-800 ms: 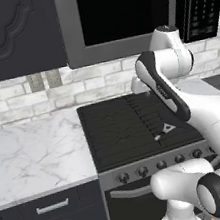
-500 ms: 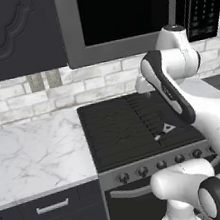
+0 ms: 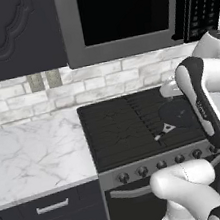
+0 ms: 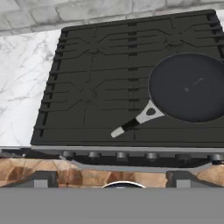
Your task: Pick the croissant and place it on the pan. Then turn on the stove to warm the croissant.
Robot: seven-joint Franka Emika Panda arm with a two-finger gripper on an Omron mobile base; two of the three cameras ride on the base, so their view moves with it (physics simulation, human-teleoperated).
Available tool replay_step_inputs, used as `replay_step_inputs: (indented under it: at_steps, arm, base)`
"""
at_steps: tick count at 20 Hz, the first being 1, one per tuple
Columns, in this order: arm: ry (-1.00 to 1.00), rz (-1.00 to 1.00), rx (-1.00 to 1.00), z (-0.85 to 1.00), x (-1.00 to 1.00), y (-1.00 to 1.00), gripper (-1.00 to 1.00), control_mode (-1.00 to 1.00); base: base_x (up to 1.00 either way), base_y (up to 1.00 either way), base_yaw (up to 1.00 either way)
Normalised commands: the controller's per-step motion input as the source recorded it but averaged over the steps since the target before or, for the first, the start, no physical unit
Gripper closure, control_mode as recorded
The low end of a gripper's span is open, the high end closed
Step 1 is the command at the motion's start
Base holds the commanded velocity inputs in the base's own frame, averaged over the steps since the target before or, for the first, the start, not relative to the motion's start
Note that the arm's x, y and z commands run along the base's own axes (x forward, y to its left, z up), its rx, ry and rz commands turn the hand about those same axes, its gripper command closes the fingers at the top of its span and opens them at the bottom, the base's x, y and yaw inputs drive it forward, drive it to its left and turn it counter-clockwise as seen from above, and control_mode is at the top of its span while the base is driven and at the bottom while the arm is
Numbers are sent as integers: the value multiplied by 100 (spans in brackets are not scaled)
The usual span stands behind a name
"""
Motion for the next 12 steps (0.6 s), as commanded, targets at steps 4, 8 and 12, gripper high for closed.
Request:
replay_step_inputs:
  at_steps: [4,8,12]
  arm:
    - [-12,0,3,-2,-53,-25,-100,-100]
    - [-7,0,0,-2,-44,-13,-100,-100]
    - [-6,0,0,-7,-42,-2,-100,-100]
  base:
    - [0,0,0]
    - [0,0,0]
    - [0,0,0]
